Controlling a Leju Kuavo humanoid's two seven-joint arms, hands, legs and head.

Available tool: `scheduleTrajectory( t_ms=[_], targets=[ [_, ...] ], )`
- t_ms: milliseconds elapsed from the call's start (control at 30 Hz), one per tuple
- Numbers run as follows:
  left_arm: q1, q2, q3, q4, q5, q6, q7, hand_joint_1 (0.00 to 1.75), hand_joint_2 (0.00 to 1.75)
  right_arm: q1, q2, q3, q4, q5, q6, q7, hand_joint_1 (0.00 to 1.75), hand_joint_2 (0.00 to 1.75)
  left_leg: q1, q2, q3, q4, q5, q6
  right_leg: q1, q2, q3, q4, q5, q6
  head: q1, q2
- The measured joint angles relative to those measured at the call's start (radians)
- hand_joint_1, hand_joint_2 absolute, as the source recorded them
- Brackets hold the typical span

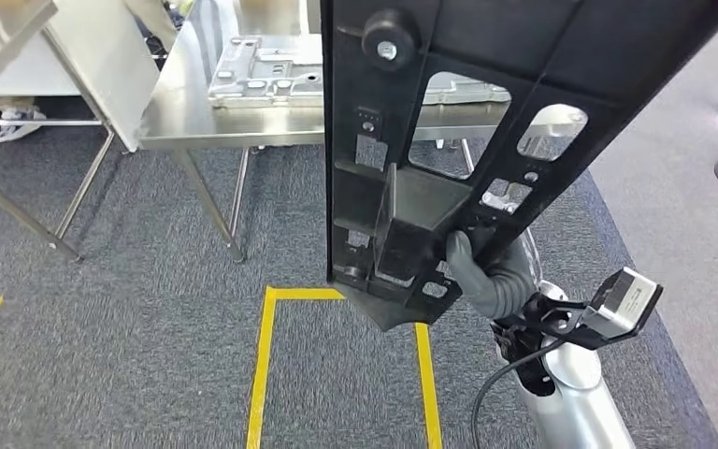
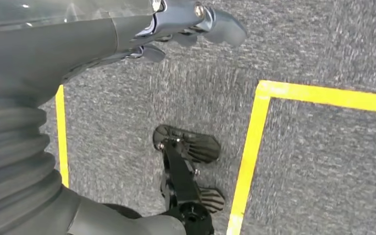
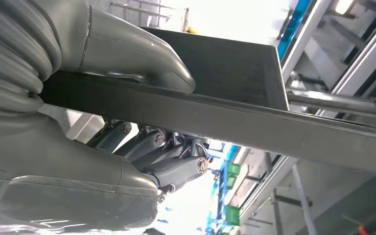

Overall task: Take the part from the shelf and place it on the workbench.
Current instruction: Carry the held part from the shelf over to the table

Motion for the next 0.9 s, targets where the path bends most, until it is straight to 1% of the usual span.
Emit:
scheduleTrajectory(
  t_ms=[33,67,100,133,167,200,233,267,300,333,367,400,433,467,533,567,600,633,667,733,767,800,833,867,900],
  targets=[
    [0.0,0.0,0.002,0.0,0.0,0.0,0.0,0.0,1.75,0.0,-0.002,0.001,-0.001,0.003,0.002,-0.001,1.75,1.75,0.001,0.001,0.002,0.002,-0.002,-0.005,0.0,0.001,0.004,0.0,0.006,-0.008,-0.001,0.0],
    [0.0,0.0,0.003,0.0,0.0,-0.001,0.0,0.0,1.75,0.0,-0.003,0.001,-0.002,0.005,0.004,-0.001,1.75,1.75,0.002,0.001,0.001,0.014,-0.003,-0.01,0.0,0.002,0.011,-0.001,0.004,-0.015,-0.002,0.0],
    [-0.002,0.0,0.004,0.0,0.0,-0.001,0.0,0.0,1.75,-0.002,-0.004,0.001,-0.003,0.006,0.004,-0.002,1.75,1.75,0.003,0.002,-0.013,0.044,-0.006,-0.013,0.0,0.003,0.02,-0.003,0.0,-0.021,-0.004,0.0],
    [-0.003,0.0,0.005,0.0,0.0,-0.001,0.0,0.0,1.75,-0.003,-0.004,0.001,-0.004,0.006,0.005,-0.002,1.75,1.75,0.004,0.002,-0.039,0.092,-0.017,-0.016,0.0,0.002,0.028,-0.005,-0.004,-0.027,-0.005,0.0],
    [-0.004,-0.001,0.006,0.0,0.0,-0.001,0.0,0.0,1.75,-0.004,-0.004,0.002,-0.004,0.006,0.005,-0.002,1.75,1.75,0.004,0.002,-0.078,0.157,-0.035,-0.018,0.002,0.002,0.035,-0.006,-0.01,-0.031,-0.007,0.0],
    [-0.004,-0.001,0.006,0.0,0.0,-0.001,0.0,0.0,1.75,-0.005,-0.004,0.003,-0.005,0.006,0.006,-0.003,1.75,1.75,0.004,0.003,-0.123,0.225,-0.059,-0.018,0.005,0.002,0.041,-0.006,-0.016,-0.035,-0.008,0.0],
    [-0.002,-0.001,0.007,0.0,0.0,-0.001,0.0,0.0,1.75,-0.004,-0.004,0.004,-0.005,0.006,0.006,-0.002,1.75,1.75,0.004,0.002,-0.164,0.277,-0.08,-0.018,0.008,0.003,0.047,-0.006,-0.022,-0.037,-0.008,0.0],
    [0.0,-0.001,0.007,0.0,0.0,-0.001,0.0,0.0,1.75,-0.003,-0.004,0.005,-0.005,0.006,0.007,-0.001,1.75,1.75,0.003,0.002,-0.194,0.302,-0.088,-0.016,0.011,0.005,0.054,-0.006,-0.029,-0.039,-0.008,0.0],
    [0.003,-0.001,0.008,0.0,-0.001,-0.001,0.0,0.0,1.75,-0.003,-0.004,0.005,-0.005,0.006,0.01,0.0,1.75,1.75,0.002,0.002,-0.206,0.292,-0.075,-0.011,0.015,0.007,0.064,-0.006,-0.036,-0.04,-0.009,0.0],
    [0.004,-0.002,0.009,0.0,-0.001,-0.001,0.0,0.0,1.75,-0.003,-0.004,0.006,-0.005,0.006,0.013,0.003,1.75,1.75,-0.001,0.002,-0.201,0.248,-0.041,-0.003,0.019,0.008,0.075,-0.006,-0.044,-0.04,-0.009,0.0],
    [0.005,-0.002,0.01,0.0,-0.002,-0.001,0.0,0.0,1.75,-0.003,-0.004,0.006,-0.005,0.005,0.017,0.006,1.75,1.75,-0.005,0.002,-0.185,0.183,0.008,0.008,0.021,0.009,0.086,-0.007,-0.052,-0.04,-0.009,0.0],
    [0.005,-0.001,0.012,0.0,-0.003,-0.001,0.0,0.0,1.75,-0.004,-0.004,0.006,-0.004,0.004,0.02,0.008,1.75,1.75,-0.011,0.002,-0.168,0.12,0.049,0.019,0.025,0.009,0.097,-0.008,-0.061,-0.038,-0.008,0.0],
    [0.005,0.0,0.013,0.0,-0.004,-0.001,0.0,0.0,1.75,-0.005,-0.004,0.006,-0.004,0.003,0.022,0.01,1.75,1.75,-0.017,0.001,-0.154,0.075,0.07,0.027,0.026,0.01,0.104,-0.008,-0.068,-0.035,-0.008,0.0],
    [0.006,0.001,0.015,0.0,-0.005,-0.002,-0.001,0.0,1.75,-0.005,-0.004,0.007,-0.004,0.003,0.023,0.012,1.75,1.75,-0.022,0.001,-0.145,0.049,0.081,0.034,0.026,0.011,0.109,-0.01,-0.074,-0.03,-0.007,0.0],
    [0.006,0.002,0.018,-0.001,-0.009,-0.002,-0.001,0.0,1.75,-0.007,-0.005,0.008,-0.004,0.002,0.023,0.014,1.75,1.75,-0.025,-0.001,-0.129,0.033,0.076,0.043,0.025,0.013,0.117,-0.001,-0.072,-0.016,-0.007,0.0],
    [0.006,0.003,0.019,-0.001,-0.011,-0.002,-0.001,0.0,1.75,-0.008,-0.005,0.008,-0.004,0.002,0.023,0.015,1.75,1.75,-0.024,-0.001,-0.116,0.024,0.082,0.047,0.024,0.012,0.12,0.009,-0.071,-0.01,-0.007,0.0],
    [0.006,0.003,0.021,-0.001,-0.012,-0.002,-0.001,0.0,1.75,-0.009,-0.005,0.008,-0.005,0.002,0.023,0.015,1.75,1.75,-0.022,-0.001,-0.103,0.016,0.082,0.051,0.023,0.012,0.114,0.035,-0.072,-0.005,-0.005,0.0],
    [0.005,0.003,0.022,-0.001,-0.012,-0.002,-0.001,0.0,1.75,-0.011,-0.006,0.009,-0.005,0.002,0.023,0.015,1.75,1.75,-0.02,-0.001,-0.091,0.011,0.08,0.055,0.022,0.011,0.095,0.072,-0.084,0.0,-0.003,0.0],
    [0.005,0.003,0.022,-0.001,-0.013,-0.002,-0.001,0.0,1.75,-0.012,-0.006,0.009,-0.006,0.002,0.023,0.015,1.75,1.75,-0.02,-0.001,-0.084,0.008,0.076,0.057,0.019,0.01,0.061,0.125,-0.103,0.004,-0.001,0.0],
    [0.005,0.002,0.023,-0.001,-0.013,-0.003,-0.001,0.0,1.75,-0.009,-0.006,0.009,-0.006,0.002,0.023,0.016,1.75,1.75,-0.019,-0.001,-0.075,0.007,0.064,0.06,0.016,0.01,-0.024,0.237,-0.154,0.011,0.001,0.0],
    [0.006,0.002,0.023,-0.001,-0.013,-0.003,-0.001,0.0,1.75,-0.007,-0.006,0.009,-0.006,0.002,0.023,0.016,1.75,1.75,-0.019,-0.002,-0.068,0.008,0.057,0.06,0.015,0.009,-0.056,0.265,-0.168,0.014,0.001,0.0],
    [0.008,0.001,0.024,-0.001,-0.014,-0.003,-0.001,0.0,1.75,-0.005,-0.006,0.009,-0.006,0.002,0.023,0.017,1.75,1.75,-0.019,-0.002,-0.059,0.008,0.049,0.059,0.013,0.009,-0.071,0.261,-0.162,0.016,0.001,0.0],
    [0.009,0.001,0.024,-0.001,-0.014,-0.003,-0.001,0.0,1.75,-0.004,-0.007,0.009,-0.006,0.003,0.023,0.018,1.75,1.75,-0.019,-0.002,-0.048,0.008,0.041,0.058,0.012,0.008,-0.07,0.222,-0.133,0.017,0.001,0.0],
    [0.009,0.0,0.025,-0.001,-0.014,-0.003,-0.001,0.0,1.75,-0.003,-0.007,0.009,-0.006,0.003,0.023,0.018,1.75,1.75,-0.019,-0.002,-0.035,0.008,0.031,0.055,0.011,0.007,-0.055,0.157,-0.084,0.016,0.002,0.0],
    [0.009,0.0,0.025,-0.001,-0.014,-0.003,-0.001,0.0,1.75,-0.003,-0.008,0.009,-0.006,0.003,0.023,0.018,1.75,1.75,-0.02,-0.003,-0.023,0.009,0.021,0.051,0.012,0.005,-0.039,0.092,-0.034,0.013,0.001,0.0]
  ],
)
